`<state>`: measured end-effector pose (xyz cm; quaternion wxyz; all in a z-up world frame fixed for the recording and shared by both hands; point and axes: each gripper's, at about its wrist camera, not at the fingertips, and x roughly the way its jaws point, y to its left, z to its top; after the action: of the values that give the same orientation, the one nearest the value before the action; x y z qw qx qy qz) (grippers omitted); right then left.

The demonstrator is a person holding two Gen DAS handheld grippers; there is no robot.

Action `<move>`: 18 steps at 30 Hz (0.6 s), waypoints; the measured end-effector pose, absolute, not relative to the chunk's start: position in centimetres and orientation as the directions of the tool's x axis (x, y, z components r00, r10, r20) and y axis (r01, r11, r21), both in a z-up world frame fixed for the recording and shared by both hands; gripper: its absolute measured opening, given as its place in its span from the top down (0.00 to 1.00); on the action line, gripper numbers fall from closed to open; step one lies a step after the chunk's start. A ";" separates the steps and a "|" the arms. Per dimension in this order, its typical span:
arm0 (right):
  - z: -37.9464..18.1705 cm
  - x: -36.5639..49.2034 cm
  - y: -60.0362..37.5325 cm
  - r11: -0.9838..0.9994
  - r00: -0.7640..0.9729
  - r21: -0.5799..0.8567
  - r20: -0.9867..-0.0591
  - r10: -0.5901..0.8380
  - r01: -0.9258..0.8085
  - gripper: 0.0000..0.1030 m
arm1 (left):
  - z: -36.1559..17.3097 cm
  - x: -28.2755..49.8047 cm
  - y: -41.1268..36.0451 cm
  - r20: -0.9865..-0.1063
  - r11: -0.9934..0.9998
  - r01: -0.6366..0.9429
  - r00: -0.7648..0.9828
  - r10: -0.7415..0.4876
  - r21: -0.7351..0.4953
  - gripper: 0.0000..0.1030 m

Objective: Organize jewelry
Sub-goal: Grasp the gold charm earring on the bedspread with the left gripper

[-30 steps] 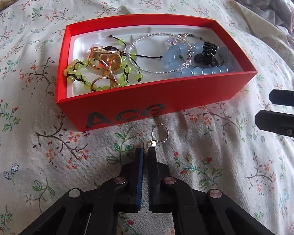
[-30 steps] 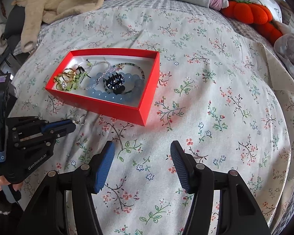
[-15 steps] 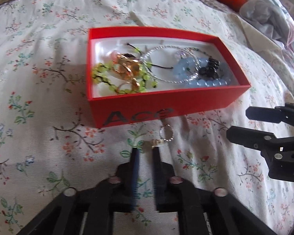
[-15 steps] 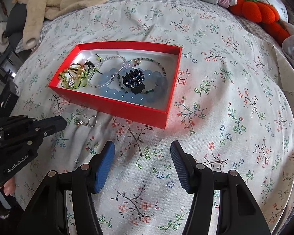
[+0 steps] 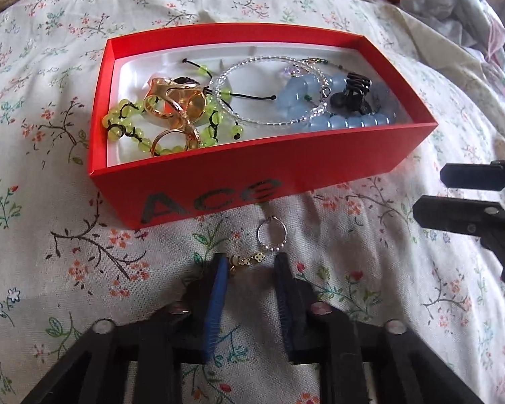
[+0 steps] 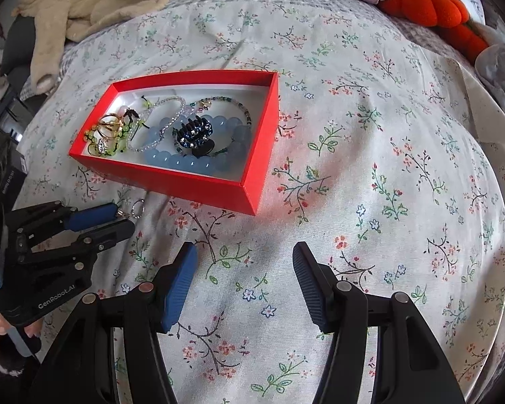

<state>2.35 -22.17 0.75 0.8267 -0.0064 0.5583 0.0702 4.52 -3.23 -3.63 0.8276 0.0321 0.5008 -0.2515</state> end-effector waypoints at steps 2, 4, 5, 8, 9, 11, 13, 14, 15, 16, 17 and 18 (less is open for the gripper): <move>0.8 2.3 -22.3 0.990 0.367 0.067 -0.924 0.107 -0.120 0.40 | -3.6 4.8 -3.3 -0.846 0.871 0.448 0.371 -0.384 -0.200 0.95; 0.8 2.3 -22.3 0.991 0.369 0.068 -0.923 0.107 -0.118 0.40 | -3.7 4.8 -3.3 -0.846 0.871 0.447 0.369 -0.386 -0.203 0.95; 0.8 2.3 -22.3 0.991 0.369 0.069 -0.923 0.108 -0.117 0.40 | -3.7 4.9 -3.3 -0.846 0.873 0.445 0.370 -0.384 -0.202 0.98; 0.8 2.3 -22.2 0.991 0.368 0.068 -0.923 0.108 -0.119 0.40 | -3.5 4.9 -2.9 -0.844 0.875 0.433 0.368 -0.390 -0.216 0.98; 0.7 2.3 -22.2 0.990 0.367 0.068 -0.924 0.108 -0.120 0.40 | -3.4 4.9 -2.9 -0.844 0.877 0.430 0.370 -0.389 -0.215 0.98; 0.7 2.4 -22.0 0.990 0.365 0.065 -0.925 0.106 -0.122 0.40 | -3.1 4.8 -2.4 -0.842 0.881 0.423 0.378 -0.384 -0.212 0.98; 0.5 2.4 -21.7 0.990 0.363 0.066 -0.926 0.106 -0.123 0.40 | -2.8 4.7 -1.9 -0.840 0.887 0.411 0.387 -0.381 -0.213 0.98; 0.5 2.5 -21.6 0.990 0.362 0.068 -0.926 0.109 -0.123 0.40 | -2.7 4.7 -1.5 -0.839 0.889 0.403 0.391 -0.380 -0.215 0.98; 0.4 2.5 -21.4 0.990 0.361 0.073 -0.926 0.114 -0.125 0.40 | -2.5 4.7 -1.2 -0.837 0.892 0.397 0.396 -0.377 -0.215 0.98; 0.3 2.6 -21.2 0.989 0.359 0.079 -0.926 0.120 -0.127 0.40 | -2.3 4.7 -0.8 -0.836 0.897 0.387 0.402 -0.373 -0.214 0.98; 0.3 2.7 -20.9 0.988 0.357 0.084 -0.925 0.126 -0.131 0.40 | -2.2 4.7 -0.4 -0.836 0.901 0.377 0.407 -0.369 -0.214 0.98; 0.2 2.8 -20.5 0.987 0.356 0.088 -0.925 0.130 -0.134 0.40 | -2.0 4.7 0.0 -0.836 0.906 0.365 0.411 -0.364 -0.215 0.98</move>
<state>2.75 -20.55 0.19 0.8233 -0.0017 0.5618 0.0804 4.66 0.01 -2.05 0.8399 0.0004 0.4975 -0.2169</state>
